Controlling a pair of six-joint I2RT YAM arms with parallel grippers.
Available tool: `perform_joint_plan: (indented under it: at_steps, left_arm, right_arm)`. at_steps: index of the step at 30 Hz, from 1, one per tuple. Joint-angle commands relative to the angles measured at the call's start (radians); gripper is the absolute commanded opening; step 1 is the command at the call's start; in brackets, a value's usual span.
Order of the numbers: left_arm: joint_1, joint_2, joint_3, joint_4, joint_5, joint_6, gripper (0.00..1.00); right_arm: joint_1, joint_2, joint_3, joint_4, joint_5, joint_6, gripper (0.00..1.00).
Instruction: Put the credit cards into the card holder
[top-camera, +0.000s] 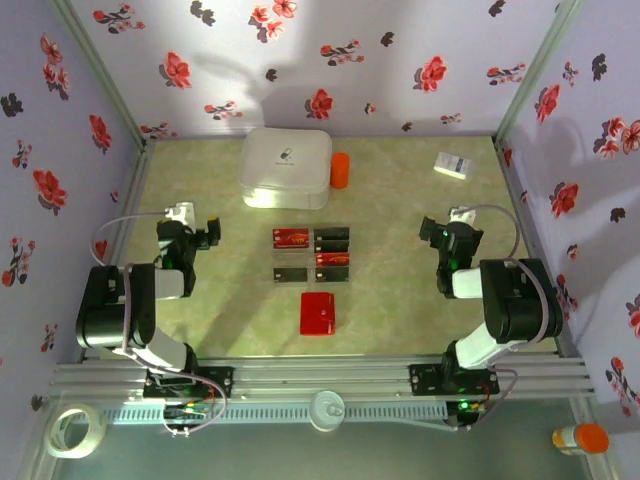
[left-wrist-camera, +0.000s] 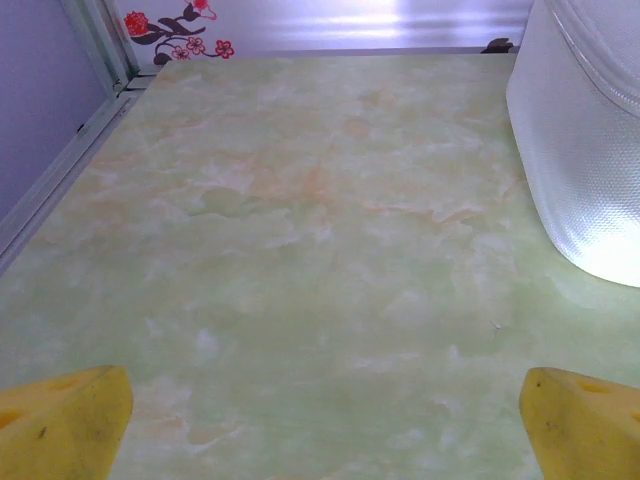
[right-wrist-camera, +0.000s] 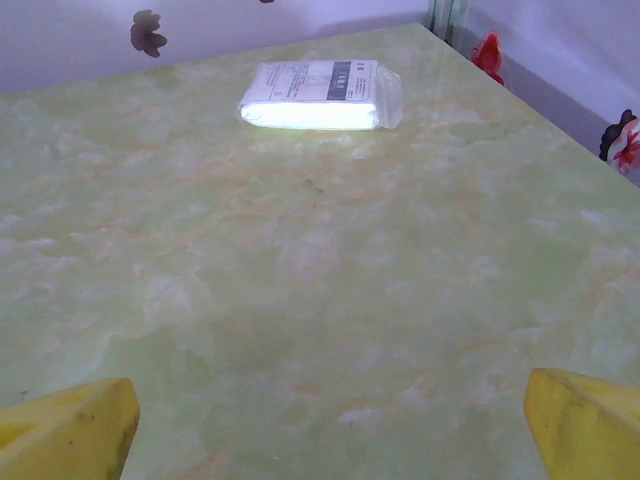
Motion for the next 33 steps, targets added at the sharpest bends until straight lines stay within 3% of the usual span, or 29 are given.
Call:
perform_joint_plan:
  at_steps: [1,23,33]
  left_arm:
    - [-0.003,0.001,-0.009,0.017,0.010,0.002,1.00]
    - [-0.003,0.001,-0.008,0.016,0.010,0.002,1.00]
    - [0.001,0.003,-0.004,0.011,-0.048,-0.024,1.00]
  right_arm:
    - [-0.008,-0.005,0.014,0.000,-0.012,-0.017,0.99]
    - [-0.008,-0.006,0.015,0.000,-0.012,-0.018,0.99]
    - [-0.009,-0.004,0.019,-0.007,-0.017,-0.015,0.99]
